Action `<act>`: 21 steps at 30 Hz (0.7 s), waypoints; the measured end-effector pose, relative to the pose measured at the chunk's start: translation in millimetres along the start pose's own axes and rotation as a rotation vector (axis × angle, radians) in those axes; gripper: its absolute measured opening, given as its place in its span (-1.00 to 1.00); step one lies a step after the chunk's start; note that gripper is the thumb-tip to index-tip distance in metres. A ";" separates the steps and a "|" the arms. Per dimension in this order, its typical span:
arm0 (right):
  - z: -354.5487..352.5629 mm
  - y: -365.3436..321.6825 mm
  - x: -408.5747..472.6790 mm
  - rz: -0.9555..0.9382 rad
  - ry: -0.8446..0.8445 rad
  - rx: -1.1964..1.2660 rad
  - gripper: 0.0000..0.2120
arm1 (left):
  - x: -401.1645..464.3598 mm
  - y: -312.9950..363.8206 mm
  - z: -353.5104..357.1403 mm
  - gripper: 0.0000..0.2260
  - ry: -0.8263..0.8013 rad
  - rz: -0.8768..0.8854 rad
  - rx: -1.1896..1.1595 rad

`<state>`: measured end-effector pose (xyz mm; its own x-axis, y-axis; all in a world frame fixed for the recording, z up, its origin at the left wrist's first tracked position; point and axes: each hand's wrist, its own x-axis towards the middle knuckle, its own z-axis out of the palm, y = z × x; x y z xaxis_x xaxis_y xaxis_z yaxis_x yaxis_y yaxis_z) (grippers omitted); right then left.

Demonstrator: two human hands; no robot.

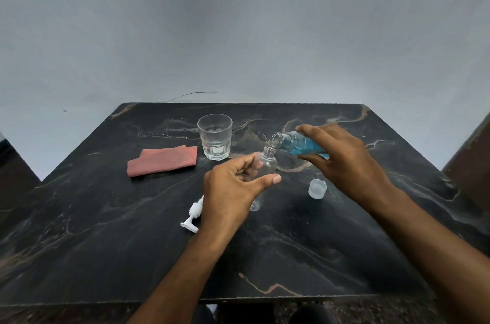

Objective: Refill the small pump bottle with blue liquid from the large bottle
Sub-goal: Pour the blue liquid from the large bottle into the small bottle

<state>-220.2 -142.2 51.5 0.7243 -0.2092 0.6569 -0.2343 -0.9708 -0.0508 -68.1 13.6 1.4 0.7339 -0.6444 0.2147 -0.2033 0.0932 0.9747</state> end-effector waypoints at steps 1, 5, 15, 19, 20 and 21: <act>0.3 0.1 -0.4 -0.001 -0.001 0.003 -0.50 | -0.2 -0.4 0.2 -0.45 0.001 0.003 0.004; -1.0 2.3 -1.7 0.010 0.003 0.002 -0.51 | -1.0 -0.4 0.6 -0.46 0.010 0.010 0.012; -4.3 3.2 -3.7 -0.011 -0.007 -0.014 -0.53 | 0.0 0.9 1.8 -0.48 0.008 -0.002 0.012; -6.1 4.5 -3.8 -0.021 -0.023 -0.046 -0.51 | 0.6 0.7 2.8 -0.48 -0.001 -0.002 0.013; -6.7 4.6 -3.6 -0.025 -0.028 -0.057 -0.51 | 0.7 0.4 2.8 -0.47 -0.001 -0.001 0.012; -7.4 4.7 -3.1 -0.029 -0.032 -0.068 -0.51 | 0.7 0.3 2.8 -0.46 -0.001 -0.001 0.011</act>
<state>-228.4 -145.3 54.8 0.7518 -0.1857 0.6327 -0.2553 -0.9667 0.0196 -69.5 11.0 1.6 0.7337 -0.6449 0.2139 -0.2101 0.0840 0.9741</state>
